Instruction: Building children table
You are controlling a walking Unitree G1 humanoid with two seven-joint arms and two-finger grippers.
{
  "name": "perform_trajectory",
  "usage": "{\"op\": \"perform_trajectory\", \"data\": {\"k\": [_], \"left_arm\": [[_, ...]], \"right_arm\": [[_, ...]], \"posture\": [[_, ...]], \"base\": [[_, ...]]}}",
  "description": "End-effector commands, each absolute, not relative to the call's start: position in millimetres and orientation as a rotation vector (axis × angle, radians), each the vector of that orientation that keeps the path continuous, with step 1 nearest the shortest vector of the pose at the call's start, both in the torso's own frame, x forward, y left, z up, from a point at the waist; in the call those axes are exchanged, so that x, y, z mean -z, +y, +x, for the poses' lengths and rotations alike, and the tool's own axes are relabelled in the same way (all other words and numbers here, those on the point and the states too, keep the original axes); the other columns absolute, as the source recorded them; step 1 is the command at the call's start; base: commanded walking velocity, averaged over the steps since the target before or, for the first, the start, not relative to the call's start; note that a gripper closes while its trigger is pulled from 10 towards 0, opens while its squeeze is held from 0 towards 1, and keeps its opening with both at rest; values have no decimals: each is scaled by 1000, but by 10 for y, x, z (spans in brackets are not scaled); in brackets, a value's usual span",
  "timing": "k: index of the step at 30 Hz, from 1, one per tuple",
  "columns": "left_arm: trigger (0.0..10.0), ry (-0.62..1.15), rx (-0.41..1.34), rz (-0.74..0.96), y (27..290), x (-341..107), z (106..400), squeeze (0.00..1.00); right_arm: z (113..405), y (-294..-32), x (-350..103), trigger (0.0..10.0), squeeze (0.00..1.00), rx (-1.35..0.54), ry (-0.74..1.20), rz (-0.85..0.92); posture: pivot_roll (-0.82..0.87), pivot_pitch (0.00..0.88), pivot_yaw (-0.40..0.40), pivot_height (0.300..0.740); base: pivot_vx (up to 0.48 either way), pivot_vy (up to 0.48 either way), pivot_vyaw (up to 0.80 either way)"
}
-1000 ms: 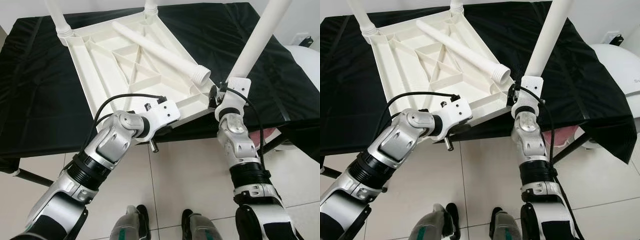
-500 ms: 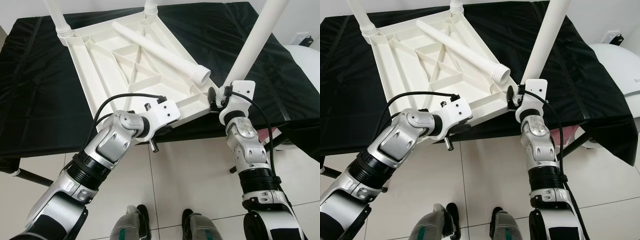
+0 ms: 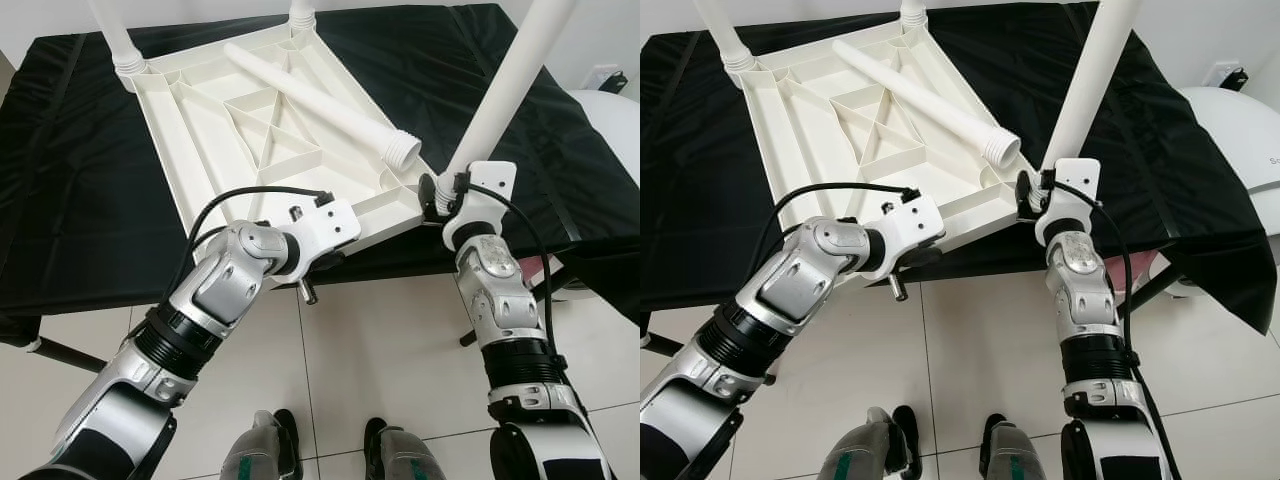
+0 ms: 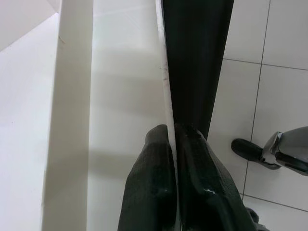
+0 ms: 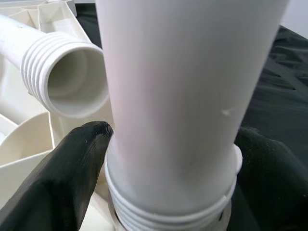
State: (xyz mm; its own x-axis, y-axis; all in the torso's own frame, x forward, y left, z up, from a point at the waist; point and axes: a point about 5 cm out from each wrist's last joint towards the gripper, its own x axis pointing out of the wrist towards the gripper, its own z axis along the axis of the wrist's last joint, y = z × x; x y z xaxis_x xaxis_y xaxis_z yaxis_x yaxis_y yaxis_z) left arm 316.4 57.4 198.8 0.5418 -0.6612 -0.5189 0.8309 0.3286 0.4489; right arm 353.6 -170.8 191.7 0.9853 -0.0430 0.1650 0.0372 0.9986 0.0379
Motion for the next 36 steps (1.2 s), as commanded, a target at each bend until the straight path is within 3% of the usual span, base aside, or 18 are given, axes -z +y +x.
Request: {"op": "perform_trajectory", "data": {"k": [1, 10, 11, 12, 36], "left_arm": [[10000, 223, 947, 791, 593, -2050, 3196, 0], [10000, 224, 946, 791, 603, -2056, 3201, 0], [10000, 224, 945, 792, 605, -2058, 3204, 0], [10000, 225, 945, 790, 607, -2060, 3208, 0], [10000, 224, 941, 793, 617, -2063, 3226, 0]], "right_arm": [[3507, -1726, -1874, 10000, 1000, 41, -159, 40], [3482, -1744, -1926, 10000, 1000, 25, -179, 40], [3473, -1751, -1952, 10000, 114, 25, -187, 34], [3456, -1763, -1988, 10000, 0, 24, -198, 24], [3428, -1903, -2127, 10000, 0, -67, -220, -25]], "posture": [[-125, 189, 69, 740], [-124, 195, 73, 740], [-126, 200, 74, 740], [-126, 200, 74, 740], [-131, 202, 72, 740]], "base": [[0, 0, 0], [0, 0, 0], [0, 0, 0], [0, 0, 0], [0, 0, 0]]}}
